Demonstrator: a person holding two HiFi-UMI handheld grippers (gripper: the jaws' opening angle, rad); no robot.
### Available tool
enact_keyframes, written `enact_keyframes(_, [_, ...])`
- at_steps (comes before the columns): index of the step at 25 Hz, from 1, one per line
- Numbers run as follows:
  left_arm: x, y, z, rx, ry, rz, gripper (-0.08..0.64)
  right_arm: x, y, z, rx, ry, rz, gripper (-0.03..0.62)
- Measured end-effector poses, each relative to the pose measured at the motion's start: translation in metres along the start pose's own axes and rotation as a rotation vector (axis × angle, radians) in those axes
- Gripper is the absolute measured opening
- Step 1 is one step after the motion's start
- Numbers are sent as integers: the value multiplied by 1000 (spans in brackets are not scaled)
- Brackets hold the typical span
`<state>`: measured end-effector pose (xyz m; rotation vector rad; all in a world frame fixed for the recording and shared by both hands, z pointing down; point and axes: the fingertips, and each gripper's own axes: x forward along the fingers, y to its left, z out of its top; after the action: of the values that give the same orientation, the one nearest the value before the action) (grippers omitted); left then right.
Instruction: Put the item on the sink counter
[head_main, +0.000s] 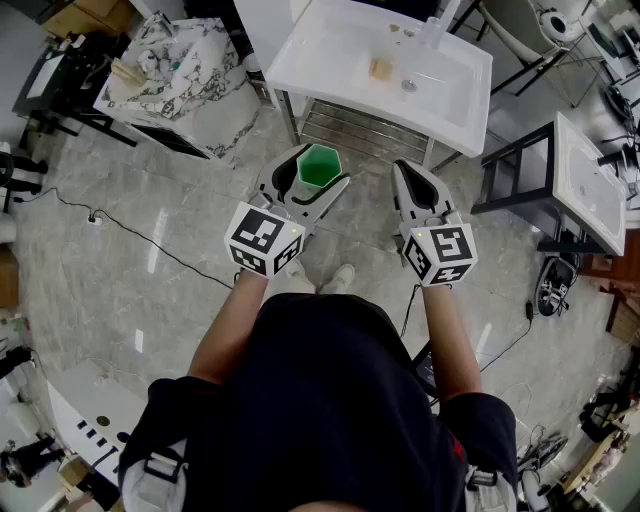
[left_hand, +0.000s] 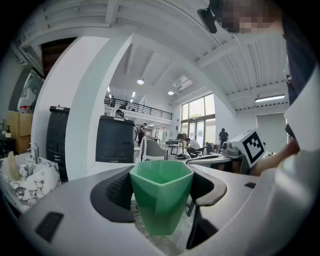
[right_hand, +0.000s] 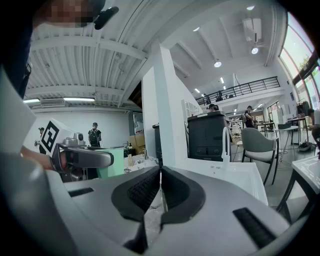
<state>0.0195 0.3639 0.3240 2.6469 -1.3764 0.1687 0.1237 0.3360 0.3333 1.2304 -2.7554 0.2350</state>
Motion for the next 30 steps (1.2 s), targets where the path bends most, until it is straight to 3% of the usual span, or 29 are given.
enact_keyframes(18, [22, -14, -2, 3, -6, 27, 318, -10, -30, -10, 24, -5, 20, 38])
enact_keyframes(30, [58, 19, 7, -3, -13, 39, 318, 33, -54, -3, 27, 4, 39, 38])
